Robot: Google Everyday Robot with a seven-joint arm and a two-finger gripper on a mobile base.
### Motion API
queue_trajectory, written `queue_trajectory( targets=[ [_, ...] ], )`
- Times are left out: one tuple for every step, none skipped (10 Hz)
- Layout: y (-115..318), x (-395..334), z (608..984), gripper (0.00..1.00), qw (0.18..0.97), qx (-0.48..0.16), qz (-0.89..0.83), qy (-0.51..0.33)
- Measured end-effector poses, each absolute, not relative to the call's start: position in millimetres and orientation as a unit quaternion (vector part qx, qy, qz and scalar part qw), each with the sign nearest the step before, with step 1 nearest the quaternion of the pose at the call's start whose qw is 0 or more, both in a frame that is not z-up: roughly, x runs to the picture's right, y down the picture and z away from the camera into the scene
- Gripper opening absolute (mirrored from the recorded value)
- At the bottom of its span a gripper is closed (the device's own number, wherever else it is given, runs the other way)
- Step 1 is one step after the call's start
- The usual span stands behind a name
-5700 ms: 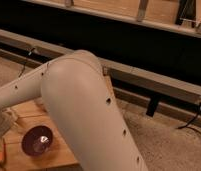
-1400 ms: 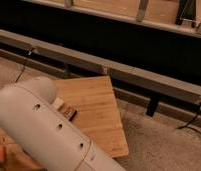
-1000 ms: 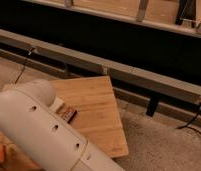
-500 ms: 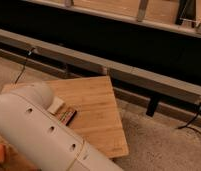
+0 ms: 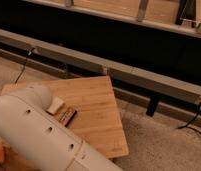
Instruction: Place the pepper in the ceramic cup
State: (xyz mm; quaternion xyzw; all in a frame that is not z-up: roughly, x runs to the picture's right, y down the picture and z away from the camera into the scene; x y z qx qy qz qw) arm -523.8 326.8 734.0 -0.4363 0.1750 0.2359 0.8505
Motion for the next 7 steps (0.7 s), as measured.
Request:
queue_trajectory(
  targets=[
    [327, -523, 735, 0.54, 0.851, -0.436, 0.236, 0.176],
    [326, -521, 736, 0.45, 0.851, -0.434, 0.234, 0.178],
    [324, -519, 737, 0.34, 0.852, -0.432, 0.235, 0.178],
    [322, -521, 737, 0.22, 0.854, -0.431, 0.234, 0.174],
    [319, -524, 734, 0.13, 0.856, -0.43, 0.232, 0.169],
    [316, -526, 731, 0.05, 0.858, -0.429, 0.229, 0.167],
    [309, -527, 729, 0.0, 0.861, -0.426, 0.226, 0.164]
  ],
)
